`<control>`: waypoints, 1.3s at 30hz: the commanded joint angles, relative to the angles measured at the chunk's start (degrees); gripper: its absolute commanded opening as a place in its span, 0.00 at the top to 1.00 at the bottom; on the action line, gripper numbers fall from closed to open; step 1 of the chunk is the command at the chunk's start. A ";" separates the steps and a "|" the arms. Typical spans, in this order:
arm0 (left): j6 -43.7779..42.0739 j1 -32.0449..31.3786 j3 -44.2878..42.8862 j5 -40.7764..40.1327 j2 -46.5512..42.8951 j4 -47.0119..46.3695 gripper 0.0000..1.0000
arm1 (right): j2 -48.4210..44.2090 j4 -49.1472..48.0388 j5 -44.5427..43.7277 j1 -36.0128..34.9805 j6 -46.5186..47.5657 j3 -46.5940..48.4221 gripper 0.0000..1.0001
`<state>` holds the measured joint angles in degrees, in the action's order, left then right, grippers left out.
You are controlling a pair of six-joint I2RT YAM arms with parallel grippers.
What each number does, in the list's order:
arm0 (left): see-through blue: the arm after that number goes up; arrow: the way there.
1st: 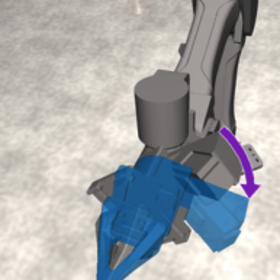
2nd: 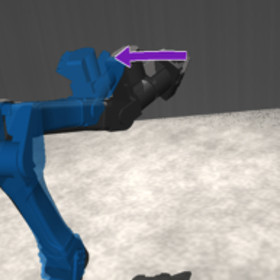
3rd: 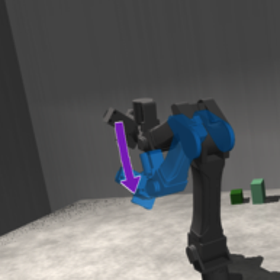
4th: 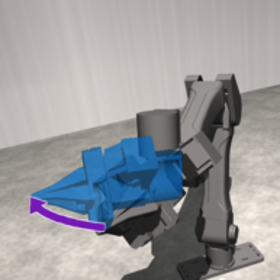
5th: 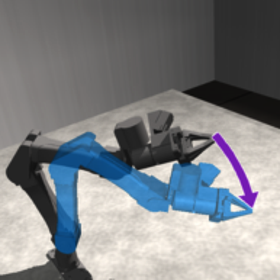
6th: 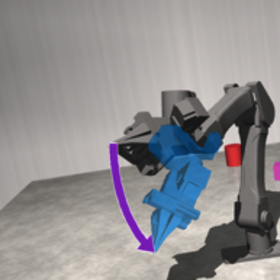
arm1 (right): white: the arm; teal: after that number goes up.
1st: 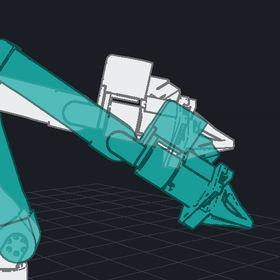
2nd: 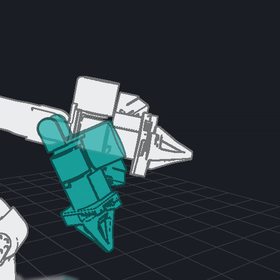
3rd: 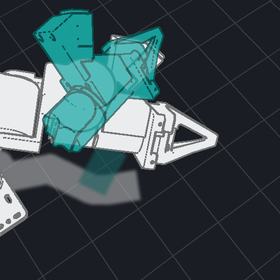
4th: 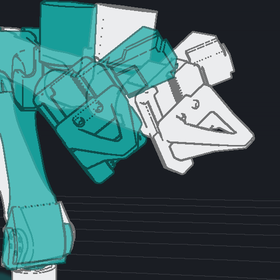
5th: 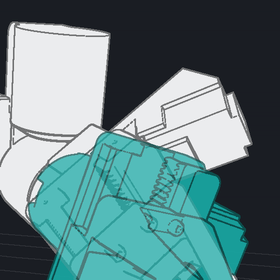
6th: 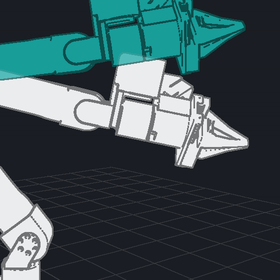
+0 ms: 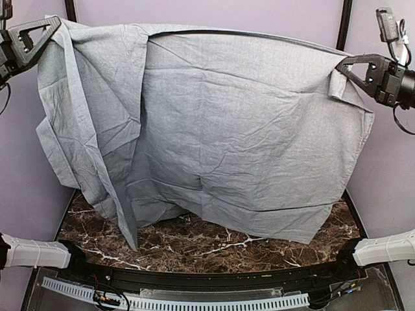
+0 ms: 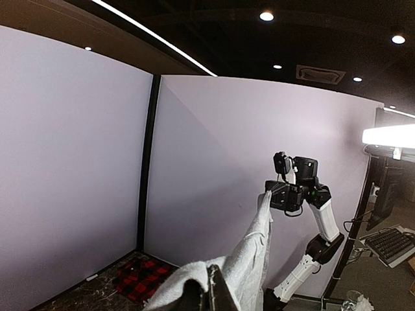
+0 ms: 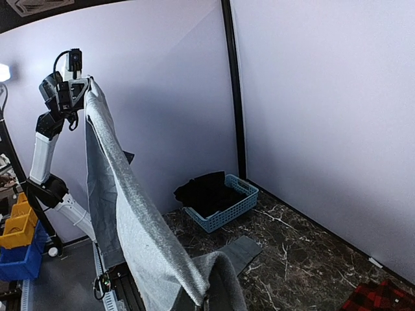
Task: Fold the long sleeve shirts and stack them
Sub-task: Flatten out the crumpled shirt at the center of the board.
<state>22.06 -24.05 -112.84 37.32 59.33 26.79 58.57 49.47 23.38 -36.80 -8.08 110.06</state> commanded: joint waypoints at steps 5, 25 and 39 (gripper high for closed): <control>-1.38 0.50 -0.53 -5.29 -0.27 -2.30 1.00 | -1.59 -2.28 -6.56 0.40 -1.65 -0.78 1.00; -7.69 3.17 -23.22 -22.07 35.63 7.26 1.00 | 23.51 -1.94 -31.29 7.26 1.72 14.82 1.00; -5.77 3.22 -7.02 -9.51 15.71 2.54 1.00 | 11.85 -0.83 -10.42 7.35 -0.63 7.67 1.00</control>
<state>16.75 -21.10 -125.21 23.83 84.31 32.67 73.97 50.00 3.73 -29.63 -6.87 119.46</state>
